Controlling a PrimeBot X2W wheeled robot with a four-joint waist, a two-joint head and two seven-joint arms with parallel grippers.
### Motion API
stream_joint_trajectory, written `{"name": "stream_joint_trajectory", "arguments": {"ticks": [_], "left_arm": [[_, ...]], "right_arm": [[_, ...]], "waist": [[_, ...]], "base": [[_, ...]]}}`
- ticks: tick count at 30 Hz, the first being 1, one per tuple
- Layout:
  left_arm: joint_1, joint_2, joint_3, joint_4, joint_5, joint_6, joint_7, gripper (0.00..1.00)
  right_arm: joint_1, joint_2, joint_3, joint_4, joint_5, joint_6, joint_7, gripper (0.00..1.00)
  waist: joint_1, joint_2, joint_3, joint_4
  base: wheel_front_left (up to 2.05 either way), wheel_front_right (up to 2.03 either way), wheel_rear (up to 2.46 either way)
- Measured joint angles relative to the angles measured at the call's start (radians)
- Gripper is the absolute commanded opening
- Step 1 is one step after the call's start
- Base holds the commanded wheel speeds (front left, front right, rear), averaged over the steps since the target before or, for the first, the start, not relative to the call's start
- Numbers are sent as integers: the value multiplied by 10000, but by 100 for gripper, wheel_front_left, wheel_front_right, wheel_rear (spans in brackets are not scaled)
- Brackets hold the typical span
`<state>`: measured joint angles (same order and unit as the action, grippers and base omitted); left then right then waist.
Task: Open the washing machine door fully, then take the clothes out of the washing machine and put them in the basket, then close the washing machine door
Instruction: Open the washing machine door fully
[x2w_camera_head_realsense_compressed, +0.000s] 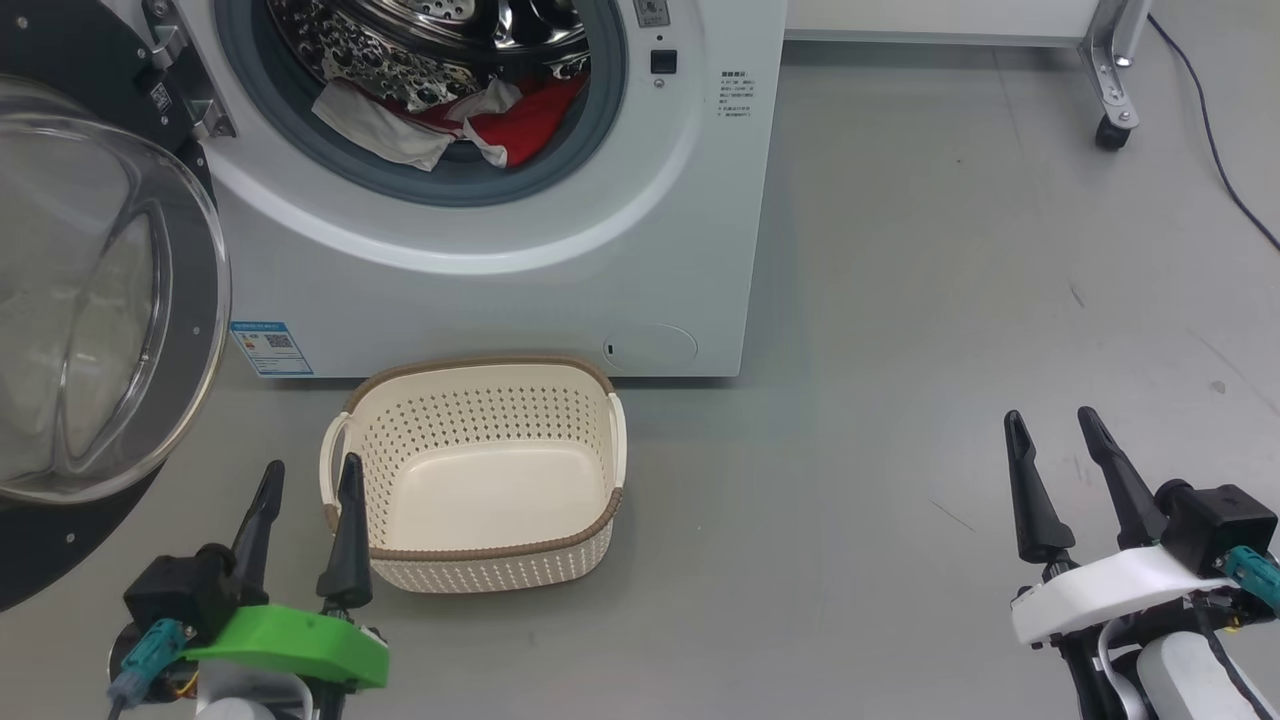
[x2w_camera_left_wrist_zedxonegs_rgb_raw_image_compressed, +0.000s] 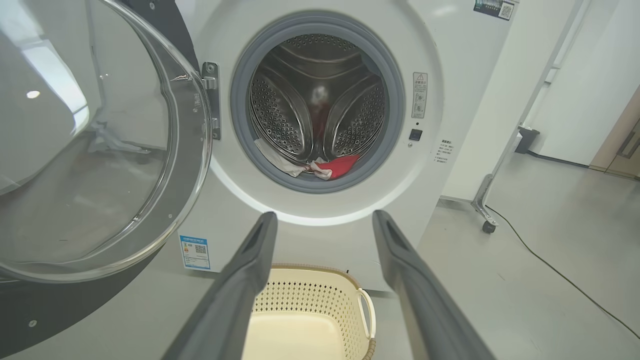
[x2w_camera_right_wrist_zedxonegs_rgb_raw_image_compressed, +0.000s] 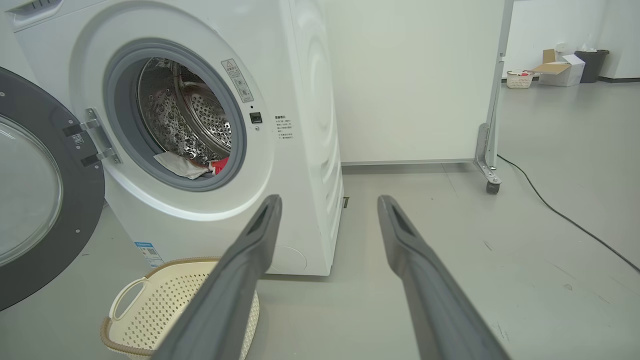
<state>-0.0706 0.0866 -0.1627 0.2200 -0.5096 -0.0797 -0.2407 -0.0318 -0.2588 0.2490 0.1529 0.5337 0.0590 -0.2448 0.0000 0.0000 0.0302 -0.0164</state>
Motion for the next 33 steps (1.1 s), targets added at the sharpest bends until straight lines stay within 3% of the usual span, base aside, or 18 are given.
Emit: {"name": "stream_joint_trajectory", "arguments": {"ticks": [33], "left_arm": [[65,-25,-88,-311,-167,-58,-69,100]], "right_arm": [[14,157,-8,-15,0,-90,-17,100]], "waist": [[0,0,109,-43]], "base": [[1,-1,0]]}}
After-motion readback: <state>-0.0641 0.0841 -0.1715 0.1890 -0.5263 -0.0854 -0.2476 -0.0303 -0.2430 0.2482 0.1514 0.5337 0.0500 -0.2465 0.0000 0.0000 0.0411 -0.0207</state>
